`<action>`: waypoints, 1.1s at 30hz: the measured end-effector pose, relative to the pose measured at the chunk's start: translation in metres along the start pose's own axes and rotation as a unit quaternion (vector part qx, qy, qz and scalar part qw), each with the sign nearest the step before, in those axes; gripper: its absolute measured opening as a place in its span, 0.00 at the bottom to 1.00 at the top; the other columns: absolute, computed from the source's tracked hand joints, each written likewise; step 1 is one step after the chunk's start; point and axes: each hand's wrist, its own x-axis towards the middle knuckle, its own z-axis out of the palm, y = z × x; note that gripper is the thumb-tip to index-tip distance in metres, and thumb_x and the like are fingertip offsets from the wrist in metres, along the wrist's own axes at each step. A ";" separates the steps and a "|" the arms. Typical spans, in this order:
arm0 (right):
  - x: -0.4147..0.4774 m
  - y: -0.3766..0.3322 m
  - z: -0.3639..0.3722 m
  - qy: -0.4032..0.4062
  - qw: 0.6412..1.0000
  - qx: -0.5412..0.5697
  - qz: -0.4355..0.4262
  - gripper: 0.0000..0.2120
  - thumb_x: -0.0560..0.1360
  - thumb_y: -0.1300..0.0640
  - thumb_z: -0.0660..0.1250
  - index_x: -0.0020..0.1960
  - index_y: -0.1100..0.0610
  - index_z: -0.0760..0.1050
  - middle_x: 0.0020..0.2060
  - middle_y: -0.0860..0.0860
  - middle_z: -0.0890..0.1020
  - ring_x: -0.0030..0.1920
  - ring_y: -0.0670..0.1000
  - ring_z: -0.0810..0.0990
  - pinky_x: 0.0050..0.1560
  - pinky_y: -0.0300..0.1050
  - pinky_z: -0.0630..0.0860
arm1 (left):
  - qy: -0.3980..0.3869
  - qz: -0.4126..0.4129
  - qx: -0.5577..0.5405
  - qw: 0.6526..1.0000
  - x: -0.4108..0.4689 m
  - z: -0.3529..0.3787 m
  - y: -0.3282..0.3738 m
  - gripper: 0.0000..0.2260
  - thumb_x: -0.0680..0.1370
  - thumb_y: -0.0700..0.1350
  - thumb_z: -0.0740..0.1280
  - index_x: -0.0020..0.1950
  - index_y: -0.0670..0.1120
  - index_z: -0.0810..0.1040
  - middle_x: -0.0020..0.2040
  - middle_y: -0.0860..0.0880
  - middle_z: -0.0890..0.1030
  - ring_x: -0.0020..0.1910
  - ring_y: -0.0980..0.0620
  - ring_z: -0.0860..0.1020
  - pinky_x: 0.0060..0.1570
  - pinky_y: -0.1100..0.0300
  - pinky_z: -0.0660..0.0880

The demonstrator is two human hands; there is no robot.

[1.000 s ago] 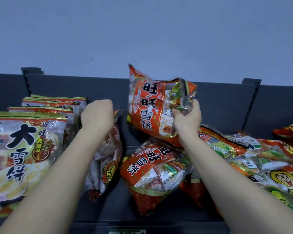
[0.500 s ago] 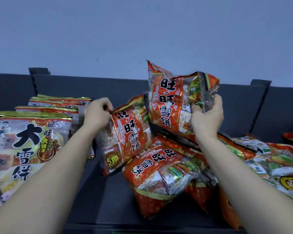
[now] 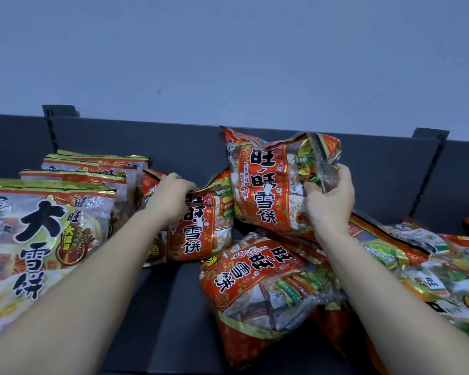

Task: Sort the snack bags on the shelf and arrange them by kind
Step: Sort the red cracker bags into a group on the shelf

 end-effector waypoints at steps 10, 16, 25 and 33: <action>0.000 -0.010 -0.001 0.033 0.999 -0.015 0.002 0.16 0.76 0.64 0.65 0.61 0.53 0.70 0.46 0.42 0.77 0.45 0.48 0.76 0.47 0.42 0.68 | 0.126 0.046 0.055 0.989 -0.012 0.025 0.043 0.40 0.64 0.28 0.69 0.75 0.43 0.61 0.75 0.37 0.58 0.75 0.37 0.56 0.73 0.40 0.52; -0.001 -0.011 -0.010 0.037 0.999 -0.032 -0.012 0.16 0.75 0.63 0.65 0.61 0.53 0.70 0.42 0.40 0.76 0.43 0.50 0.77 0.46 0.43 0.70 | -0.234 0.036 -0.163 0.958 -0.034 0.059 0.107 0.27 0.81 0.58 0.57 0.75 0.43 0.63 0.72 0.44 0.70 0.69 0.44 0.70 0.66 0.52 0.69; 0.001 -0.007 -0.030 0.032 0.999 -0.025 -0.017 0.16 0.75 0.63 0.65 0.61 0.54 0.70 0.44 0.44 0.79 0.38 0.46 0.76 0.43 0.43 0.70 | -0.328 -0.183 -0.359 0.855 -0.041 0.061 0.122 0.38 0.71 0.54 0.75 0.74 0.41 0.64 0.72 0.43 0.69 0.65 0.44 0.73 0.60 0.58 0.70; 0.001 -0.006 -0.032 0.032 0.999 0.003 -0.013 0.15 0.75 0.63 0.66 0.60 0.53 0.70 0.47 0.46 0.78 0.35 0.45 0.73 0.41 0.43 0.70 | -0.146 -0.246 -0.448 0.847 -0.046 0.019 0.090 0.36 0.67 0.43 0.78 0.72 0.45 0.67 0.63 0.44 0.78 0.55 0.44 0.80 0.57 0.47 0.77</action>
